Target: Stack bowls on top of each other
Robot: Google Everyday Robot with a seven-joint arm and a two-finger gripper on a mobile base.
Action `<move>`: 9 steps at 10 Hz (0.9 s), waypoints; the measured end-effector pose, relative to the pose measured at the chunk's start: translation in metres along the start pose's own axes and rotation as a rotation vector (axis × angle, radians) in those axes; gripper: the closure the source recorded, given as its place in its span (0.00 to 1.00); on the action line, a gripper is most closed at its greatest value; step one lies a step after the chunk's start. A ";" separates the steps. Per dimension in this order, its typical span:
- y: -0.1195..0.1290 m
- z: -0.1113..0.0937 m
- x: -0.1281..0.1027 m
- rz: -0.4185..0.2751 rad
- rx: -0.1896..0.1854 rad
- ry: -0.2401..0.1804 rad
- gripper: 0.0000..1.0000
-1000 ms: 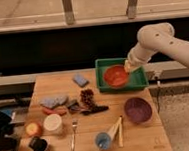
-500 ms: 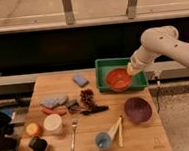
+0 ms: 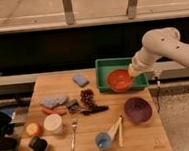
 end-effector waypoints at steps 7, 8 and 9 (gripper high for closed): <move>-0.064 0.026 0.091 0.237 -0.010 0.080 1.00; -0.062 0.034 0.097 0.247 -0.018 0.102 1.00; -0.061 0.044 0.105 0.259 -0.020 0.130 0.99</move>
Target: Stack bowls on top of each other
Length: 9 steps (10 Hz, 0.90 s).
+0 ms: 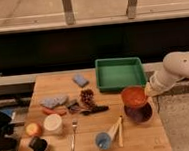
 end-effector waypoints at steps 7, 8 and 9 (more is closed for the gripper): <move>-0.022 0.020 0.026 0.081 0.002 0.056 0.35; -0.020 0.023 0.027 0.082 -0.007 0.057 0.30; -0.019 0.024 0.026 0.079 -0.013 0.055 0.29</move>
